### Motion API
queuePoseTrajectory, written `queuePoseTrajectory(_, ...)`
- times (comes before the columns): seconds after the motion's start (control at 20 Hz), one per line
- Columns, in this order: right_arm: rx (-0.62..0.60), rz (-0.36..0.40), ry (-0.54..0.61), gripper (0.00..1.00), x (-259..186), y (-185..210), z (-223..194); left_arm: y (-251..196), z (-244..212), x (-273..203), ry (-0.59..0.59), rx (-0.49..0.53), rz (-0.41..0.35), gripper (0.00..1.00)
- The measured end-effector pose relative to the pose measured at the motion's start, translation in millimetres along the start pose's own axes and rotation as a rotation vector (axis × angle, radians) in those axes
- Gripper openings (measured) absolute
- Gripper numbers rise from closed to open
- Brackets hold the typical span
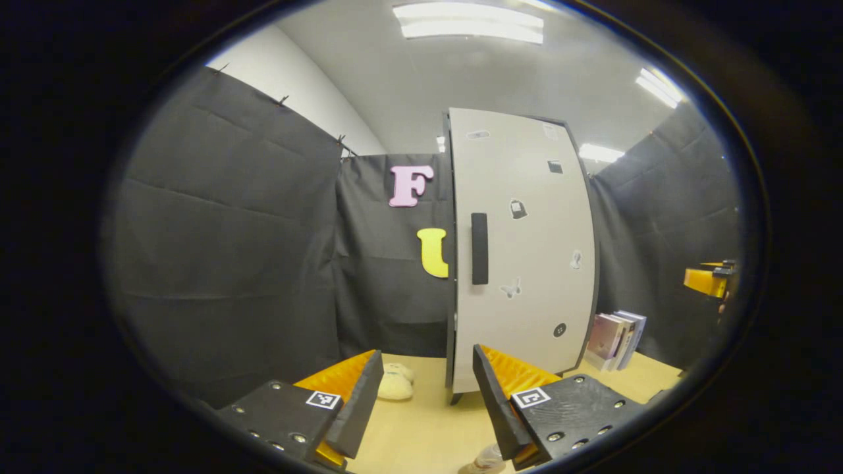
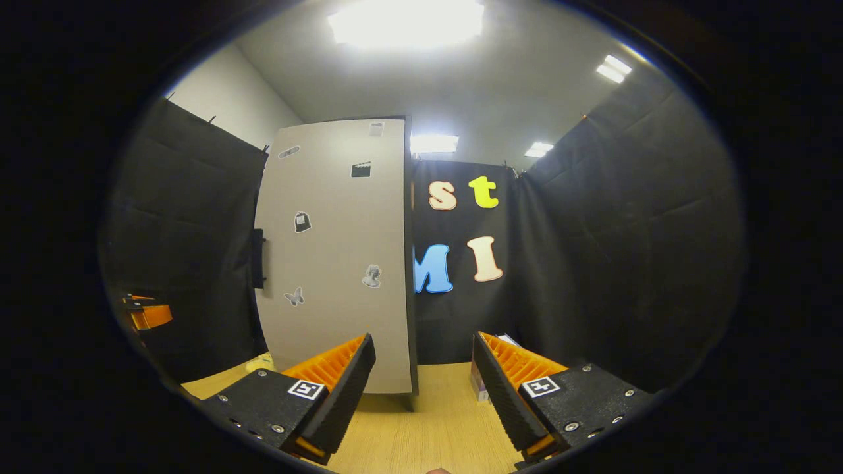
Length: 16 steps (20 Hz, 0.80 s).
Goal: Open the cabinet door with the right hand, grasp the bottle in the cabinet with the left hand and place it on the coaster, then close the cabinet door with the right hand.
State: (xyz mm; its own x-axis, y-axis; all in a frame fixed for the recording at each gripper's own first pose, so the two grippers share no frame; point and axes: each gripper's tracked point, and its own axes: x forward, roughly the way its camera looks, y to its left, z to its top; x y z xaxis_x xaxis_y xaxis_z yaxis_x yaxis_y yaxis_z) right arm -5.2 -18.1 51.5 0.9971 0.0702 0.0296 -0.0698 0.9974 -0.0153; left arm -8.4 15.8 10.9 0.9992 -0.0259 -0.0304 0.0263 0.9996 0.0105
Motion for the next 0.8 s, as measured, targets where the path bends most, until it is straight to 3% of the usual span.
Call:
queuePoseTrajectory(0.6, 0.008, -0.006, -0.010, 0.93, -2.4, 2.5, 0.9, 0.2, 3.1, -2.2, -0.018, 0.009, -0.004, 0.78)
queuePoseTrajectory(0.65, 0.006, -0.007, -0.010, 0.93, -2.7, 2.4, 1.2, 0.2, 3.9, -2.5, -0.019, 0.010, -0.005, 0.84)
queuePoseTrajectory(0.75, 0.004, -0.008, -0.014, 0.93, -2.9, 3.4, 3.0, 0.0, 4.7, -2.8, -0.022, 0.007, -0.008, 0.84)
queuePoseTrajectory(0.8, 0.004, -0.008, -0.014, 0.93, -3.3, 4.1, 2.2, 0.2, 5.1, -3.1, -0.025, 0.007, -0.007, 0.78)
